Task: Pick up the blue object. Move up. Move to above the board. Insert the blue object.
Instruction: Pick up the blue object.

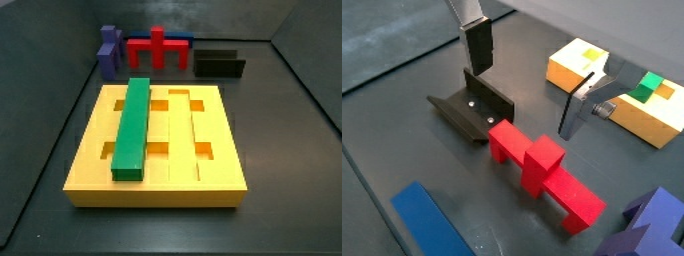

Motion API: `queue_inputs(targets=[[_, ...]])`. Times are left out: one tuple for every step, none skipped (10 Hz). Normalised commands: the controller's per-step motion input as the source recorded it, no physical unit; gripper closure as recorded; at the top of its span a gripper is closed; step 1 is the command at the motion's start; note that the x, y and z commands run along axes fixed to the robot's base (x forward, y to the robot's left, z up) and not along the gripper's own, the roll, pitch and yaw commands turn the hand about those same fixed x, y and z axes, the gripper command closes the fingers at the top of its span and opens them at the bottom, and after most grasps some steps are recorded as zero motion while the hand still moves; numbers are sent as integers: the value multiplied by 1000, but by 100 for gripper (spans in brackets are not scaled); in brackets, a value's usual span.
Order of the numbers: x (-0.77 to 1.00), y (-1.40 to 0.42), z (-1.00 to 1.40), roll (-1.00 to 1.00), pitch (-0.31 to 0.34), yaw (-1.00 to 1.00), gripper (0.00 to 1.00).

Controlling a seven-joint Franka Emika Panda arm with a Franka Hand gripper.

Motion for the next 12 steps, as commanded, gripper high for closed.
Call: queue_inputs(targets=[[0, -26, 0, 4, 0, 0, 0], [0, 0, 0, -7, 0, 0, 0], [20, 60, 0, -71, 0, 0, 0], [9, 14, -23, -36, 0, 0, 0], [14, 183, -94, -7, 0, 0, 0], [63, 331, -94, -1, 0, 123, 0], [103, 466, -91, 0, 16, 191, 0], [120, 571, -63, -14, 11, 357, 0], [140, 491, -3, -51, 16, 300, 0], [249, 491, 0, -14, 60, 186, 0], [257, 417, -20, 0, 51, 334, 0], [320, 54, -117, 0, 56, -611, 0]])
